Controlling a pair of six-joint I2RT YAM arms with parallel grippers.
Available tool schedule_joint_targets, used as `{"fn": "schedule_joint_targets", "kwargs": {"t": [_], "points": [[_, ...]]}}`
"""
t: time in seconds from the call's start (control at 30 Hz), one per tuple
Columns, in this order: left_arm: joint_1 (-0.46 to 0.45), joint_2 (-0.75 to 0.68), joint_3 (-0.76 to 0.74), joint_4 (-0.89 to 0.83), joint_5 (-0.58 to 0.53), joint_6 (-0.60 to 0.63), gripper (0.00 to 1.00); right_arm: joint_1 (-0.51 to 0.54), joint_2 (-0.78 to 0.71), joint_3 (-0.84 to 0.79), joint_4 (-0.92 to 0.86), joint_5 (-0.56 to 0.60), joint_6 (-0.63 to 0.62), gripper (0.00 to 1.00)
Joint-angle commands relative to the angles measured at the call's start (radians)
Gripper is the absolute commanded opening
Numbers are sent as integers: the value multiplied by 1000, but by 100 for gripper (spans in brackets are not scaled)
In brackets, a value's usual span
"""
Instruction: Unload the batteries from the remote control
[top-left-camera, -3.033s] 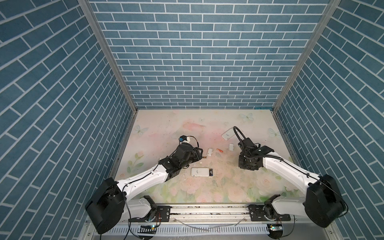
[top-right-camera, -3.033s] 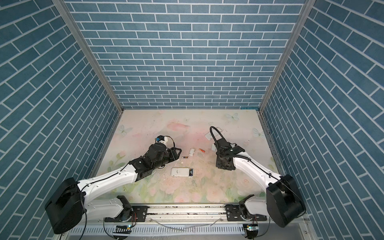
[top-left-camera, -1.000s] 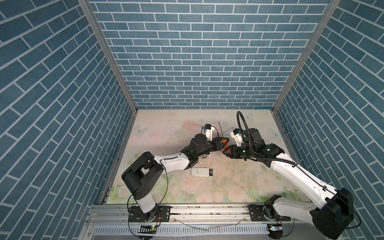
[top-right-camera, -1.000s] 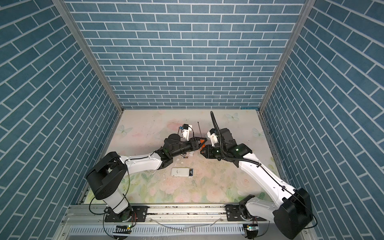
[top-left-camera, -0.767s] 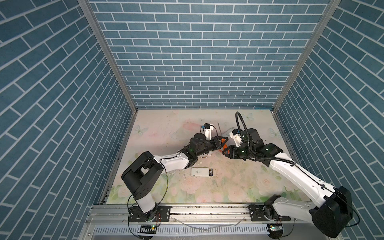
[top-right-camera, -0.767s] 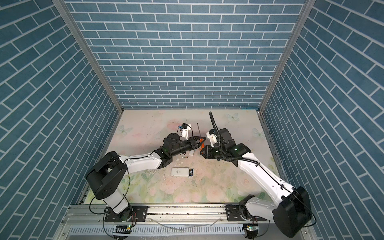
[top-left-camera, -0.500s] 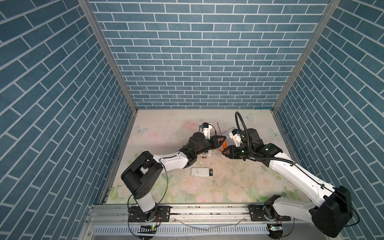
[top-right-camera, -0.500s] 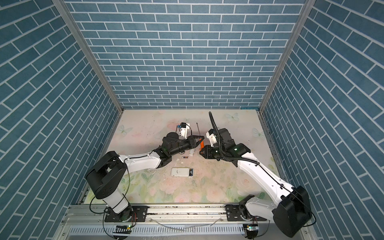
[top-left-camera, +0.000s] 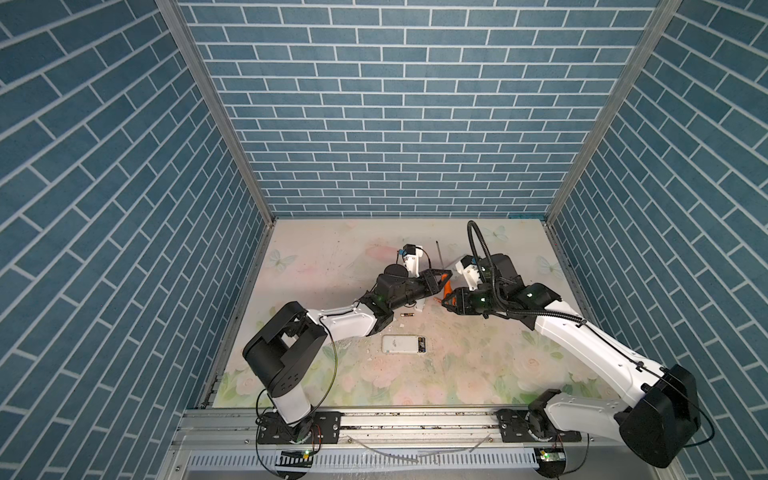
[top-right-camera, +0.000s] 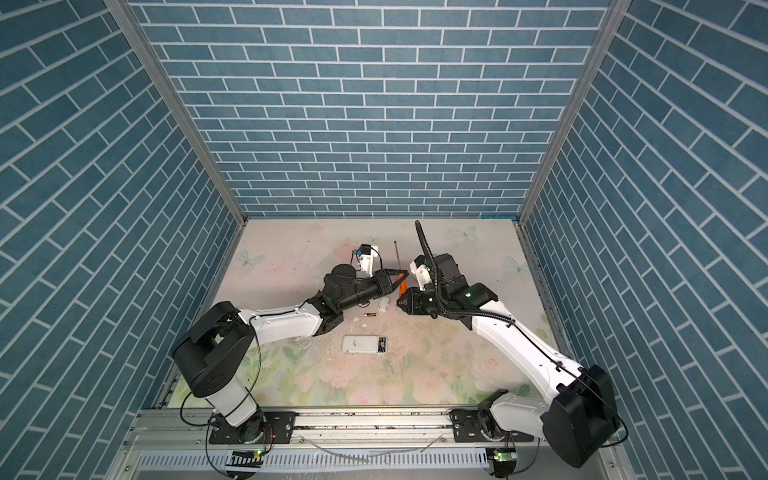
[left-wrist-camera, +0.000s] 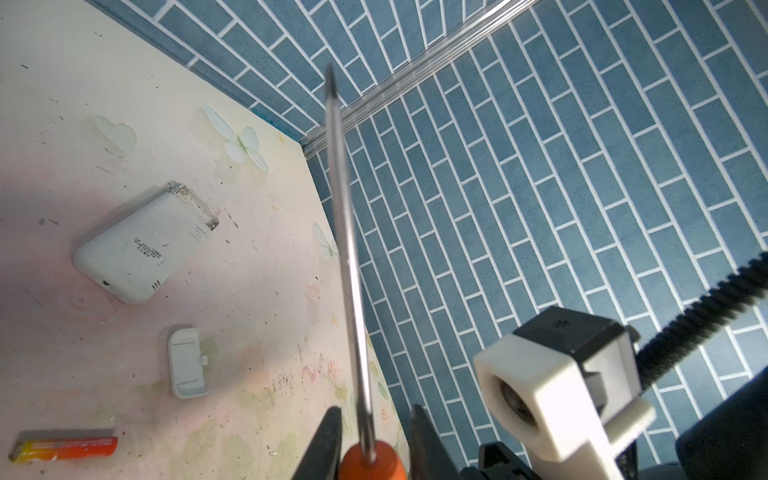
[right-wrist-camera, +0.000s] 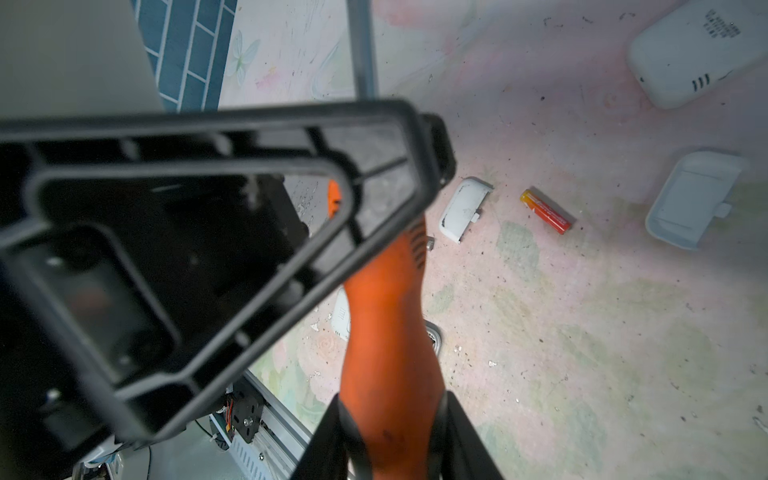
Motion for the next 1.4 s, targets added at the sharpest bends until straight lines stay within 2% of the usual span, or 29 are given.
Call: {"fn": "schedule_joint_targets", "kwargs": {"t": [0.0,0.13,0.27,0.4,0.5,0.7,0.93,1.23,1.37], "points": [[-2,0,-24,23,14,12,19,4,7,62,42,-7,-16,0],[4,2,-42,40,5,1,2,3,-2,61,29,7,-17,0],[14,-12,-67,53,-34,-15,0,3,-30,48,32,47,-6,0],[40,-14,-72,96,-87,-88,0,3,-85,-8,114,118,54,26],[53,-9,-52,130,-136,-151,0,4,-138,-89,240,179,130,40],[55,-14,21,121,-215,-234,0,22,-207,-210,466,280,212,53],[55,-39,92,94,-273,-287,0,61,-194,-277,690,353,202,58],[53,-58,123,85,-267,-323,0,62,-112,-298,977,335,196,59],[50,-61,120,95,-266,-333,0,63,-55,-269,1040,336,196,57]]}}
